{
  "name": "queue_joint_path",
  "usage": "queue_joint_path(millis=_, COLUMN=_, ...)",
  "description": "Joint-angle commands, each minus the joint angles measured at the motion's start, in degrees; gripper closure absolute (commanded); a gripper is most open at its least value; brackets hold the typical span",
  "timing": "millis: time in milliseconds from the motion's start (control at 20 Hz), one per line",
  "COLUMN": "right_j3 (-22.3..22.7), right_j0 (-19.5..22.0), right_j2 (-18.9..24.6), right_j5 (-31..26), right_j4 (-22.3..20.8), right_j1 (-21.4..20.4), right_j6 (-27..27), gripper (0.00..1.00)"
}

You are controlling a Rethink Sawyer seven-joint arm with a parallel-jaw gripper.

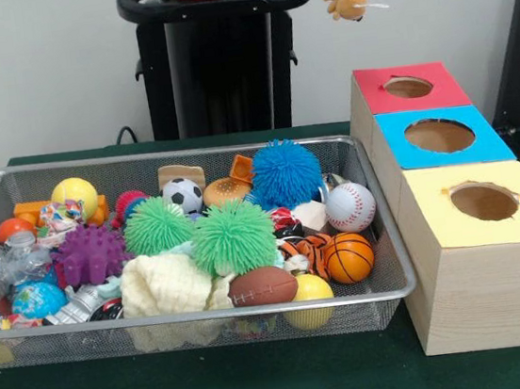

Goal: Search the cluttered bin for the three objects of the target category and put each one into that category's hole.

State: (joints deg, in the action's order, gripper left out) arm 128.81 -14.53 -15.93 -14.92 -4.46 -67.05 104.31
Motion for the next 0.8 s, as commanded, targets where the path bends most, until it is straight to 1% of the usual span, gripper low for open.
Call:
queue_joint_path(millis=50, right_j3=8.3, right_j0=15.3, right_j2=15.7, right_j5=0.4, right_j4=0.5, right_j1=-2.8, right_j6=-6.3, gripper=1.0)
queue_joint_path(millis=100, right_j3=8.1, right_j0=15.7, right_j2=15.8, right_j5=1.0, right_j4=-0.1, right_j1=-1.4, right_j6=-5.2, gripper=1.0)
queue_joint_path(millis=250, right_j3=7.1, right_j0=17.3, right_j2=17.1, right_j5=-0.4, right_j4=-1.0, right_j1=-0.1, right_j6=-3.5, gripper=1.0)
queue_joint_path(millis=300, right_j3=7.0, right_j0=18.4, right_j2=18.5, right_j5=0.1, right_j4=-1.1, right_j1=0.8, right_j6=-2.9, gripper=1.0)
queue_joint_path(millis=400, right_j3=5.6, right_j0=18.7, right_j2=18.9, right_j5=1.5, right_j4=-2.3, right_j1=3.4, right_j6=-0.7, gripper=1.0)
queue_joint_path(millis=500, right_j3=3.4, right_j0=17.1, right_j2=17.2, right_j5=2.3, right_j4=-3.4, right_j1=5.8, right_j6=1.8, gripper=1.0)
queue_joint_path(millis=650, right_j3=1.2, right_j0=14.2, right_j2=14.9, right_j5=4.2, right_j4=-3.9, right_j1=9.0, right_j6=4.8, gripper=1.0)
queue_joint_path(millis=800, right_j3=0.1, right_j0=12.6, right_j2=14.5, right_j5=5.1, right_j4=-3.0, right_j1=11.0, right_j6=6.4, gripper=1.0)
